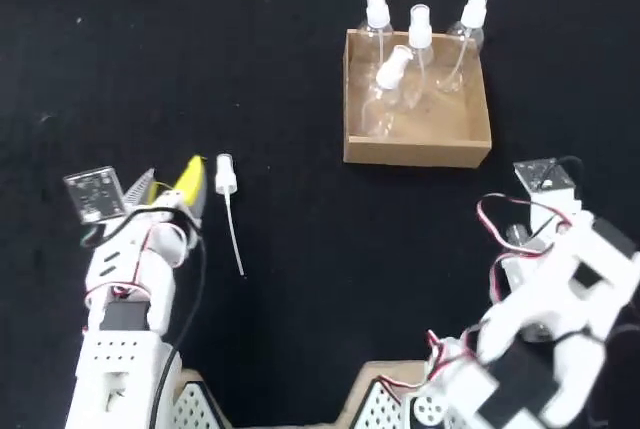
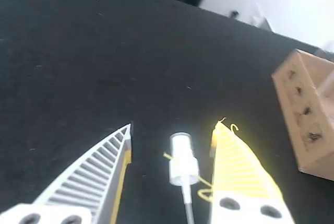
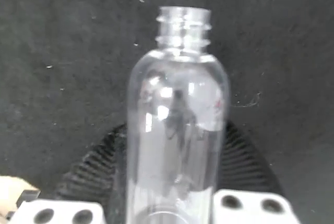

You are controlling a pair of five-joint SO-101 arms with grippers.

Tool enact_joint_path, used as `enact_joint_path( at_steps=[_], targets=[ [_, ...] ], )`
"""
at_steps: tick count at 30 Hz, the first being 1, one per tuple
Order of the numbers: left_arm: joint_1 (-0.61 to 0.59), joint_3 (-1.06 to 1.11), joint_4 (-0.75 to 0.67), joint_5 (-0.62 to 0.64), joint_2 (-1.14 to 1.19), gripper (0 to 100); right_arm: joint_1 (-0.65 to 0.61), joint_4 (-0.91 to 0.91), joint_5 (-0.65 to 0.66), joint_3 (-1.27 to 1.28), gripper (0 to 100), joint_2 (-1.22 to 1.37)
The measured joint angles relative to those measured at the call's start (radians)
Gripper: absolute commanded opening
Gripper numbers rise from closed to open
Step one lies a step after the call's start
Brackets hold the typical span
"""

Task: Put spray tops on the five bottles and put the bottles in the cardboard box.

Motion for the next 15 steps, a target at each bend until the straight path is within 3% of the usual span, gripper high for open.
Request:
enact_joint_path(
  at_steps=[5, 10, 15],
  targets=[
    [0.037, 0.000, 0.000, -0.055, 0.000, 24, 0.008, 0.083, -0.006, -0.160, 27.0, 0.184],
    [0.043, 0.000, 0.000, -0.098, 0.000, 24, 0.008, 0.273, -0.006, -0.348, 33.8, 0.255],
    [0.043, 0.000, 0.000, -0.103, 0.000, 24, 0.008, 0.325, -0.031, -0.477, 34.7, 0.305]
  ],
)
